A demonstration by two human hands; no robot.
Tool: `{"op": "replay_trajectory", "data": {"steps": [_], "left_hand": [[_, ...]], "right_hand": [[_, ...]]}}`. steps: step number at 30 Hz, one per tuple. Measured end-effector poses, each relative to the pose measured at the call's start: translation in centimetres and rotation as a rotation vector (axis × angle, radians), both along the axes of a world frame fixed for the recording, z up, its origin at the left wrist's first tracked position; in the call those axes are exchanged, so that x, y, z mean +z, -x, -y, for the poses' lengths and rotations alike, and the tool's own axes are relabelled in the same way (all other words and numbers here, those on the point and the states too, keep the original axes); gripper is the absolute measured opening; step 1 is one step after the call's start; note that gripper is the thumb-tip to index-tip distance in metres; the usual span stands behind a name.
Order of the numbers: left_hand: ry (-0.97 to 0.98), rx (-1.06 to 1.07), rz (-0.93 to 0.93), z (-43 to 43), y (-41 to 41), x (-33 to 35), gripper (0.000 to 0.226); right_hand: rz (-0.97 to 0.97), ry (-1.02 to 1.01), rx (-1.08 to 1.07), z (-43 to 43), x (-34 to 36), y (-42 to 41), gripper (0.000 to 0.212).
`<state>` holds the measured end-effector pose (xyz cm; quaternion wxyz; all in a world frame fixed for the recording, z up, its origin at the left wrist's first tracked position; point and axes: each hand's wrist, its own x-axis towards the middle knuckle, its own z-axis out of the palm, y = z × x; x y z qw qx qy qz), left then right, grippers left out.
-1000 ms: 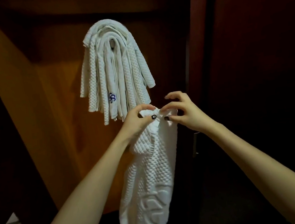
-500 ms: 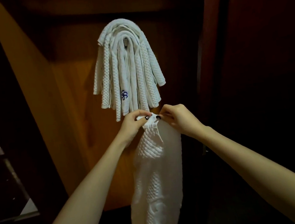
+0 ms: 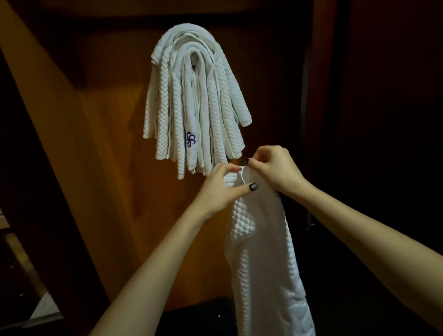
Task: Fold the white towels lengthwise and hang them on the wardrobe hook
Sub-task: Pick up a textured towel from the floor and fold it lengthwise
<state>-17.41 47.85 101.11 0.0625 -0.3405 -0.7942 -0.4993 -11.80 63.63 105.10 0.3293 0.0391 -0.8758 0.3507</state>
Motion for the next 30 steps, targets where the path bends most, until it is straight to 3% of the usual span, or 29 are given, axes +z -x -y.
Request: {"op": "replay_trajectory", "data": {"steps": [3, 9, 18, 23, 30], "left_hand": [[0.01, 0.088, -0.025, -1.2, -0.6, -0.9, 0.056], [-0.142, 0.054, -0.128, -1.3, -0.6, -1.7, 0.025], [-0.337, -0.07, 0.151, 1.5, 1.3, 0.7, 0.018], [-0.218, -0.085, 0.084, 4.0, 2.3, 1.3, 0.027], [-0.168, -0.079, 0.095, 5.0, 2.6, 1.3, 0.018]], "right_hand": [[-0.018, 0.031, 0.055, 0.0, -0.7, -0.3, 0.021], [-0.114, 0.144, 0.098, -0.8, -2.1, -1.1, 0.018], [-0.168, 0.102, 0.17, -1.5, -1.3, -1.3, 0.006], [-0.173, 0.024, 0.19, -2.0, -1.0, -1.6, 0.004], [-0.144, -0.098, 0.183, -3.6, -0.3, -2.2, 0.007]]}}
